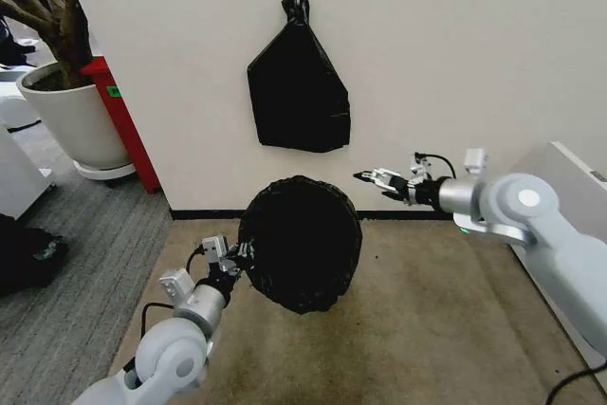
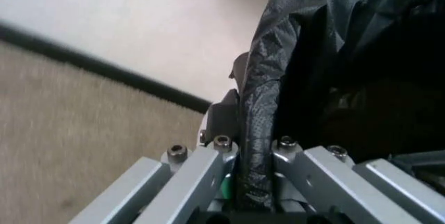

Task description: Place the garbage bag over the trash bin.

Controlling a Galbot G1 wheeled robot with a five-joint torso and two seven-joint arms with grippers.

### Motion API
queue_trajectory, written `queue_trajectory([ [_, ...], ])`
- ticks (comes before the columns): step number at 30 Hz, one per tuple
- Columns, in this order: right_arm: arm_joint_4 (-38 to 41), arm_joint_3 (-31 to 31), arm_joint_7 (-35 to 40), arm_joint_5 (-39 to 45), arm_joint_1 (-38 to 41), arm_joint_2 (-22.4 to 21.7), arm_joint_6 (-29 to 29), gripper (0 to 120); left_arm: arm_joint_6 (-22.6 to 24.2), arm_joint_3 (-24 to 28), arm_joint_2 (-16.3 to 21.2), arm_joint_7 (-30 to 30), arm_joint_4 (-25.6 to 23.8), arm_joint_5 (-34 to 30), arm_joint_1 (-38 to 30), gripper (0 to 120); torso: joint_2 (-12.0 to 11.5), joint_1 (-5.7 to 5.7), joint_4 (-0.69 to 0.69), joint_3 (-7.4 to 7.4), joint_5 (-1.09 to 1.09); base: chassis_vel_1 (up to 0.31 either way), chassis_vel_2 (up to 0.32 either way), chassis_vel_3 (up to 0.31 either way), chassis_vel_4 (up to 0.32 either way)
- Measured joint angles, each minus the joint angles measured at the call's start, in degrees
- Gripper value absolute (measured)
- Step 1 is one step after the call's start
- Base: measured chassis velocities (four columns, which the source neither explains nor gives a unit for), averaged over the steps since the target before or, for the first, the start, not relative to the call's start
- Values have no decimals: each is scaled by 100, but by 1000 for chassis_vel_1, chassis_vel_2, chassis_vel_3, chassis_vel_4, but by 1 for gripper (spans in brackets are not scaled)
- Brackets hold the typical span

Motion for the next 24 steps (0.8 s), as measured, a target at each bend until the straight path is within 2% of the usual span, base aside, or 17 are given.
queue_trajectory([
  [4,197,799,-560,-640,-1131,255,-1,100,123,-16,-184,-687,-33,-890,-231,1,0,0,-2,0,0,0,0,0,0],
  [6,235,1014,-1190,-1278,-1648,399,59,100,172,-37,-268,-1016,-26,-1276,-316,1,0,0,-1,0,2,0,0,0,0],
  [7,235,1014,-1190,-1278,-1648,399,59,100,172,-37,-268,-1016,-26,-1276,-316,1,0,0,-1,0,2,0,0,0,0],
  [8,264,1136,-1599,-1693,-2014,533,133,100,212,-50,-330,-1224,16,-1524,-379,1,0,0,1,0,0,0,0,0,0],
  [11,421,1297,-2033,-2242,-2737,942,272,100,241,-88,-502,-1768,220,-2234,-582,1,0,0,-1,0,3,0,0,0,0],
  [14,583,1344,-2056,-2370,-3091,1240,362,100,239,-180,-636,-2113,326,-2765,-742,1,0,0,0,0,-5,0,0,0,0],
  [16,764,1385,-1966,-2373,-3375,1524,431,100,215,-286,-766,-2470,416,-3205,-923,1,0,0,0,0,2,0,0,0,0],
  [18,954,1425,-1792,-2266,-3603,1782,451,100,179,-369,-864,-2776,497,-3508,-1039,1,0,0,-1,0,-3,0,0,0,0],
  [20,1121,1428,-1565,-2109,-3786,2014,474,100,179,-477,-951,-3108,537,-3884,-1126,1,0,0,-1,0,0,0,0,0,0],
  [21,1121,1428,-1565,-2109,-3786,2014,474,100,179,-477,-951,-3108,537,-3884,-1126,1,0,0,-1,0,0,0,0,0,0],
  [24,1350,1330,-1082,-1991,-3916,2371,581,100,202,-493,-1035,-3434,574,-4077,-1162,1,0,0,0,0,-1,0,0,0,0],
])
